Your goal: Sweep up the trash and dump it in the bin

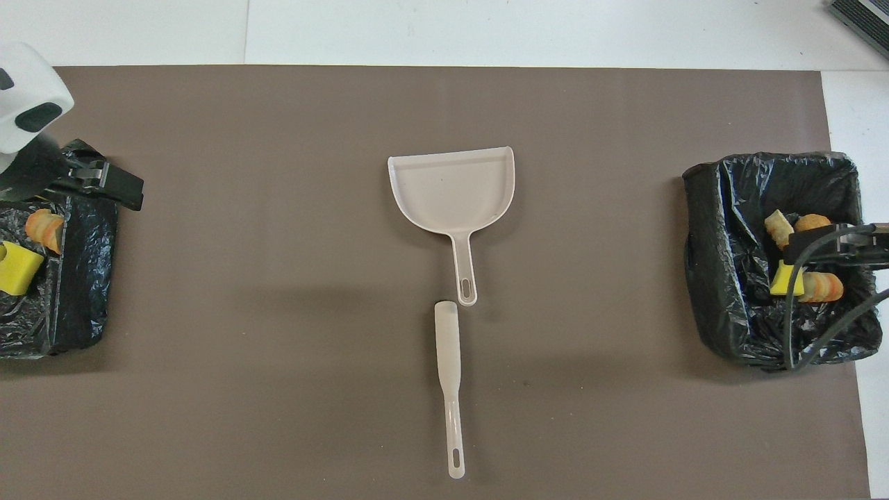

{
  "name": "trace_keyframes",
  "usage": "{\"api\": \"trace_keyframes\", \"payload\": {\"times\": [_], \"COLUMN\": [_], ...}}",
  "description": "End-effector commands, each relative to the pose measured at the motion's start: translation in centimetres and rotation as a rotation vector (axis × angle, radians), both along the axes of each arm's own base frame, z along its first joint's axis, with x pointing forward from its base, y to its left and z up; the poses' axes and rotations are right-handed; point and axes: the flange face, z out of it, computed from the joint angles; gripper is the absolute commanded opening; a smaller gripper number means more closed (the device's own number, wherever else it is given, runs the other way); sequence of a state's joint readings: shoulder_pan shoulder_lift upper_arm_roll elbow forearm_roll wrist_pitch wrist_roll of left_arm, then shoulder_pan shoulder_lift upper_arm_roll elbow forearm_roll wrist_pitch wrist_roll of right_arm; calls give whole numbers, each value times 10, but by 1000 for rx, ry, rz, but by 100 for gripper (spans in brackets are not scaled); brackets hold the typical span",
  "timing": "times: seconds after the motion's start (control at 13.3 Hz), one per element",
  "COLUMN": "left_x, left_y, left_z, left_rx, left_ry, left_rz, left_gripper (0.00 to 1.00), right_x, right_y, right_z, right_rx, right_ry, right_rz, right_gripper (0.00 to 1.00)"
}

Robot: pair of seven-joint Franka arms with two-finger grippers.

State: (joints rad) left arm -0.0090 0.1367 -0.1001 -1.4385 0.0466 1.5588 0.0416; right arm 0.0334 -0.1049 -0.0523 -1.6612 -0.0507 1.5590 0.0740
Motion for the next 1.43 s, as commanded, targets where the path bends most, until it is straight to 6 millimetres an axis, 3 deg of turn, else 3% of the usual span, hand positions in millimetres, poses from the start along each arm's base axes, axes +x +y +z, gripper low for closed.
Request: {"api": "trace_keyframes", "payload": {"times": [0.0,0.08,0.38,0.75,1.35], "left_x": [-25,-33,-58,-75,-77], "left_y": [8,9,20,20,22], "left_z": [23,28,13,34,35], "left_rx": [4,7,-14,-24,-23], "left_ry": [-18,-2,-24,-11,-1], "left_rz": [-1,-3,9,-40,-43], "left_gripper": [100,100,100,100,100], "right_x": [-3,-3,-3,-3,-3], "right_y": [-1,-1,-1,-1,-1], "right_z": [1,1,1,1,1], "right_rx": [19,19,19,19,19], "right_ry": [11,11,11,11,11], "right_rz": [19,19,19,19,19], "right_gripper": [100,100,100,100,100]}}
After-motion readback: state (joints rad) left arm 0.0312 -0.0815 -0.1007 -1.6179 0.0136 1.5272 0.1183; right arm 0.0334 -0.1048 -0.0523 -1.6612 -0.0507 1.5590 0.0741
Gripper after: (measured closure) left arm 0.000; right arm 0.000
